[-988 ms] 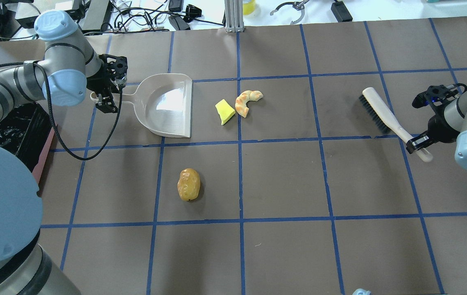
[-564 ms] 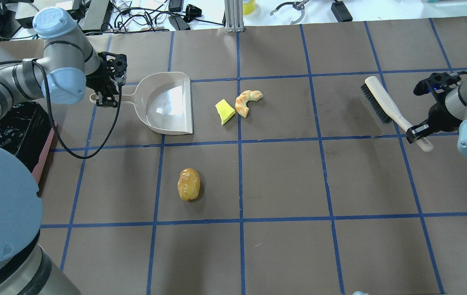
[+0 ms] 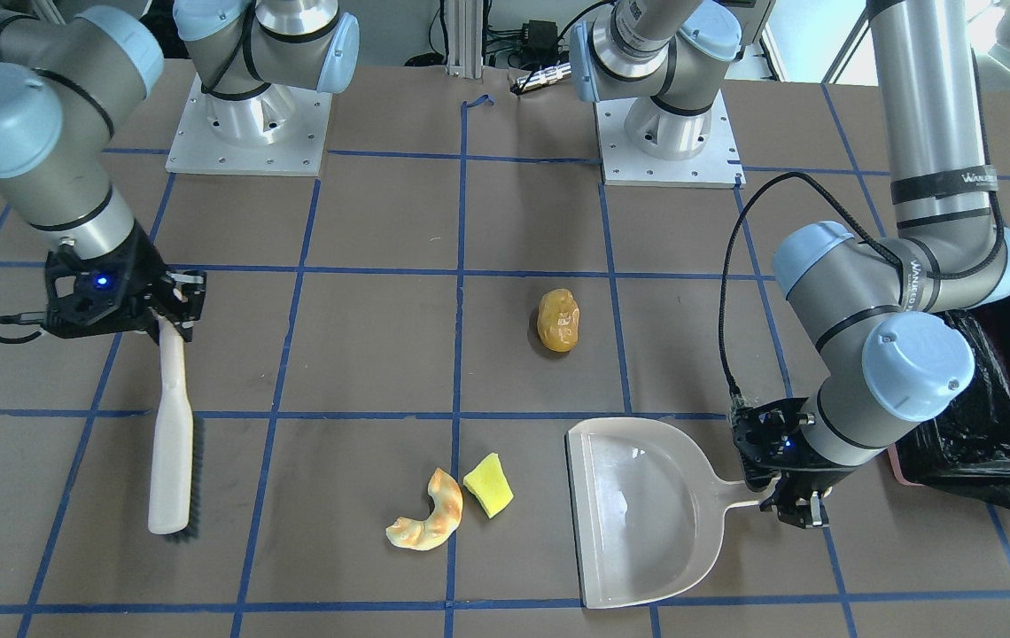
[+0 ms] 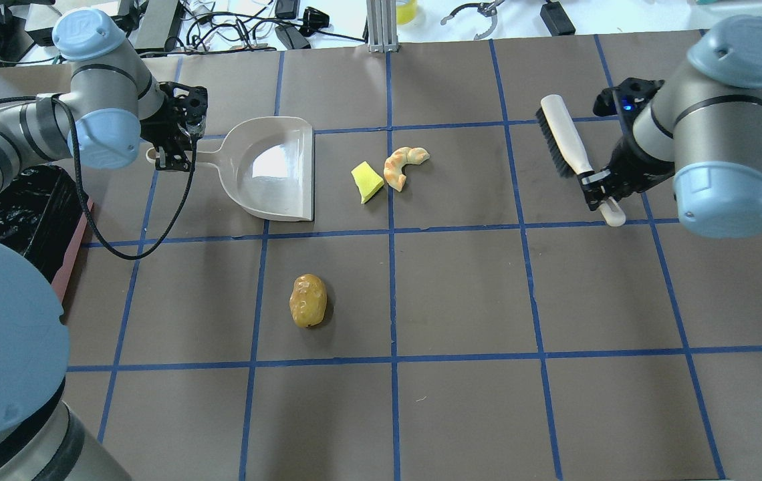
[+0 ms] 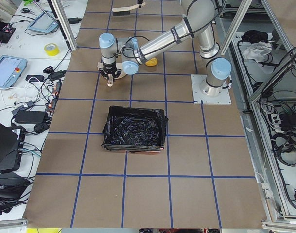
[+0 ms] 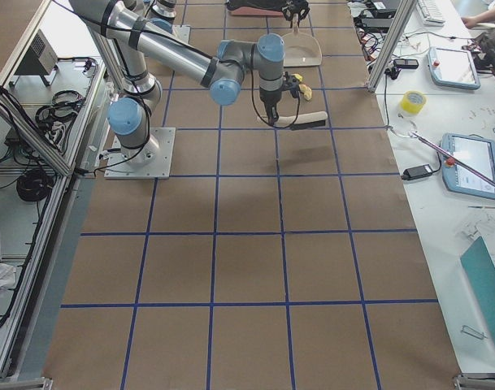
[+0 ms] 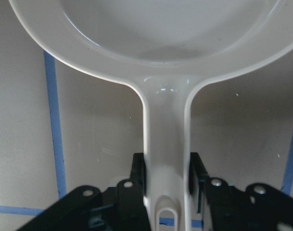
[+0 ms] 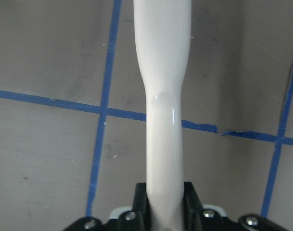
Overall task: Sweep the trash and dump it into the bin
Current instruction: 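Carry the brush with the right gripper toward the sponge and croissant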
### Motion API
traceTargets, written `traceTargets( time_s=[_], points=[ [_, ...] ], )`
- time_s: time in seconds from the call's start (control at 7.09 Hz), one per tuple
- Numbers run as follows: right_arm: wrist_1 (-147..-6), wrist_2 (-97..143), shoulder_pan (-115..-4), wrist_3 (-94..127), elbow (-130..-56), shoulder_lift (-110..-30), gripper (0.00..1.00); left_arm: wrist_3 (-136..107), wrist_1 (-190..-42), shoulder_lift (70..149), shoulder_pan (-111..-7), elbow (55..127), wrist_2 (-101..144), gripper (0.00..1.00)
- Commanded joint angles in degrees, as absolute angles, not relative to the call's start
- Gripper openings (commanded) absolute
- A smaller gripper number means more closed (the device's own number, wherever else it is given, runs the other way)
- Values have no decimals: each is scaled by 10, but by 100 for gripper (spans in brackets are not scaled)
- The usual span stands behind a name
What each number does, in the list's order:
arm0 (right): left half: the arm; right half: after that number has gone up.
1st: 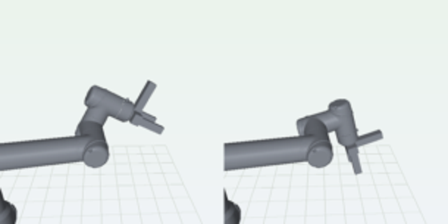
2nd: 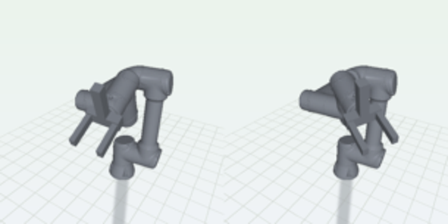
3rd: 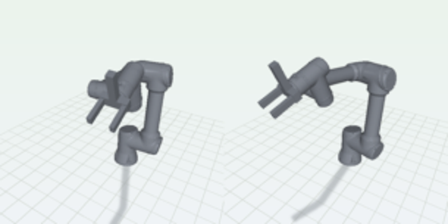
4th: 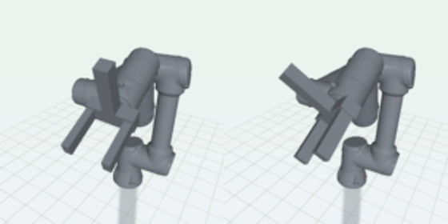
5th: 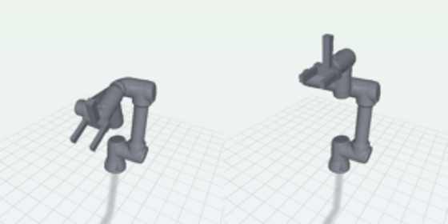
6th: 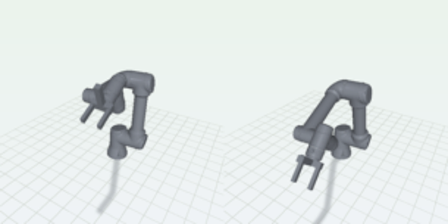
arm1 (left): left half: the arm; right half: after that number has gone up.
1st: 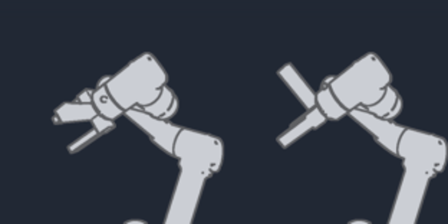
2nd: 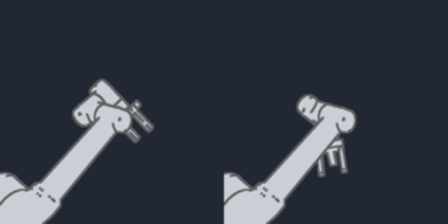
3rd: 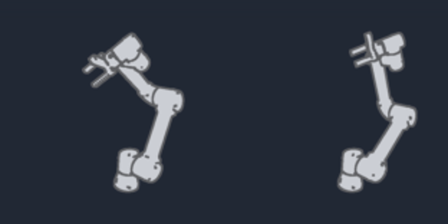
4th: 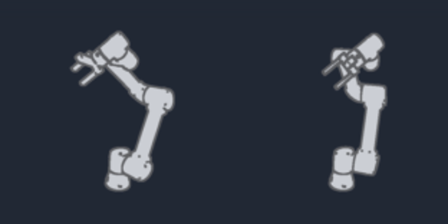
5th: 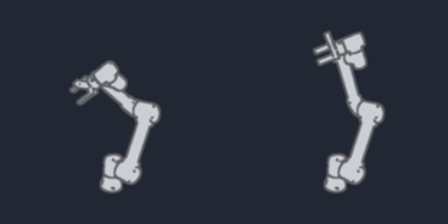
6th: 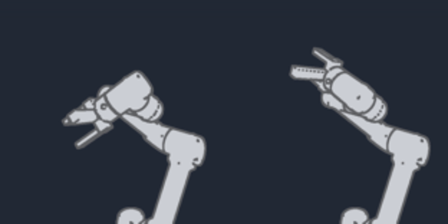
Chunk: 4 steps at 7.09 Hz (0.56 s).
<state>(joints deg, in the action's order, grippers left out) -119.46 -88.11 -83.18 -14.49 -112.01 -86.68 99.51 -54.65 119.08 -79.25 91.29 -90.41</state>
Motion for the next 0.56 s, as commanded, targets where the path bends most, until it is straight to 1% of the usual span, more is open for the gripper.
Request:
traceTargets(
  time_s=[0.0, 0.14, 0.42],
  points=[
    [-1197, -882, -956, 23, -1117, -855, 0, 1016, -544, 1193, -794, 911, -904, 0],
    [-1221, -879, -983, 70, -1116, -838, 0, 1017, -542, 1193, -795, 911, -904, 0],
    [-1266, -882, -1029, 140, -1080, -755, 0, 1017, -542, 1196, -795, 911, -904, 0]
  ],
)
